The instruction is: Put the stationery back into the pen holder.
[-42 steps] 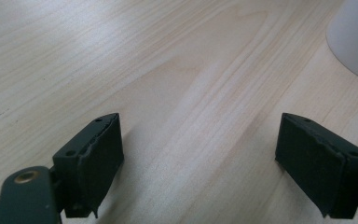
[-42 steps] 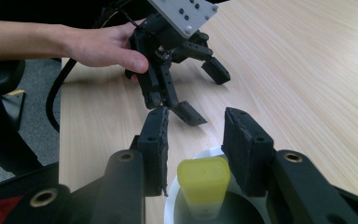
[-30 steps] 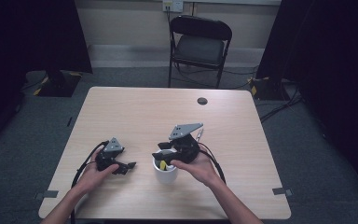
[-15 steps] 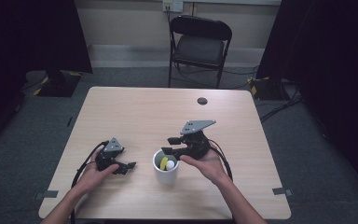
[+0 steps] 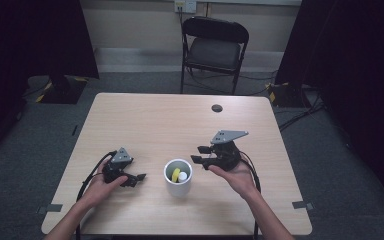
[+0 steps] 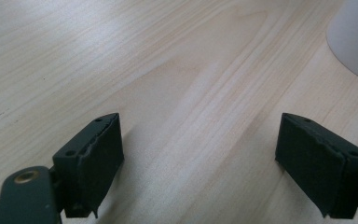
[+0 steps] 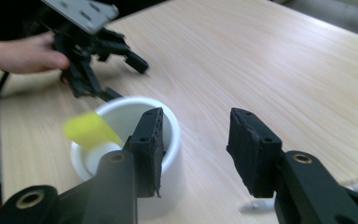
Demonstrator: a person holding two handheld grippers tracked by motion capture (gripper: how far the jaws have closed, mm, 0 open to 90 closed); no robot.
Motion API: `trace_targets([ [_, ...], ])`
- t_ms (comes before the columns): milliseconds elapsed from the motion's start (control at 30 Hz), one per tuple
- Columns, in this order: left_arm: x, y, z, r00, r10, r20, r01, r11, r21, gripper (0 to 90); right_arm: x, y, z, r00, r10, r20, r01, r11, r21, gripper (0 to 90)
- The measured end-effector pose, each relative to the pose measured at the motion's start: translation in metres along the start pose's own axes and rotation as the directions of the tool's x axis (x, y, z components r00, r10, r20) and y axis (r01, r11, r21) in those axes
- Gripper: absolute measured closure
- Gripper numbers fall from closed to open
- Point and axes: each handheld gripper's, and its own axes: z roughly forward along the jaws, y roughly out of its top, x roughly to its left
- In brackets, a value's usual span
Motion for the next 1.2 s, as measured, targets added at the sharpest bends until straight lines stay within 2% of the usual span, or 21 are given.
trace_targets([
  [100,0.0,0.0,0.0,1.0,0.0,0.0,0.0,1.0,0.0,14.5,-0.005,-0.009,0.002,0.9987,0.013,0.049,-0.014,1.0,0.013,52.3],
  [233,0.0,0.0,0.0,1.0,0.0,0.0,0.0,1.0,0.0,14.5,-0.014,-0.019,0.008,0.9962,0.032,0.081,-0.037,0.998,0.055,49.7],
  [333,0.0,0.0,0.0,1.0,0.0,0.0,0.0,1.0,0.0,14.5,-0.023,-0.028,0.015,0.992,0.062,0.11,-0.069,0.996,0.058,48.0],
  [500,0.0,0.0,0.0,1.0,0.0,0.0,0.0,1.0,0.0,14.5,-0.035,-0.045,0.028,0.9862,0.097,0.134,-0.112,0.987,0.115,45.6],
  [533,-0.001,0.0,0.0,0.9999,-0.012,0.0,0.012,0.9999,-0.008,14.5,-0.037,-0.048,0.031,0.9848,0.098,0.143,-0.116,0.985,0.124,44.6],
  [600,-0.001,0.0,0.0,0.9999,-0.015,0.001,0.015,0.9999,-0.008,14.5,-0.042,-0.053,0.037,0.9801,0.089,0.177,-0.115,0.983,0.141,42.3],
  [633,0.0,0.0,0.0,1.0,-0.009,-0.001,0.009,0.9999,-0.007,14.5,-0.045,-0.056,0.04,0.9751,0.103,0.196,-0.133,0.981,0.144,41.2],
  [767,0.0,0.0,0.0,1.0,-0.009,0.0,0.009,0.9999,-0.006,14.5,-0.055,-0.066,0.05,0.9659,0.138,0.219,-0.177,0.97,0.169,40.0],
  [800,-0.001,0.0,0.0,1.0,-0.01,0.0,0.01,0.9999,-0.007,14.5,-0.057,-0.067,0.052,0.9671,0.133,0.217,-0.172,0.97,0.17,40.0],
  [900,0.0,0.0,0.0,1.0,-0.009,0.0,0.009,0.9999,-0.007,14.5,-0.06,-0.07,0.058,0.9637,0.141,0.227,-0.182,0.969,0.169,39.8],
  [1067,-0.001,0.0,0.0,1.0,-0.01,0.0,0.01,0.9999,-0.007,14.5,-0.058,-0.069,0.063,0.9607,0.124,0.248,-0.163,0.976,0.142,39.2],
  [1200,-0.001,0.0,0.0,1.0,-0.009,0.0,0.009,0.9999,-0.007,14.5,-0.058,-0.07,0.066,0.9596,0.128,0.251,-0.168,0.975,0.145,39.1],
])
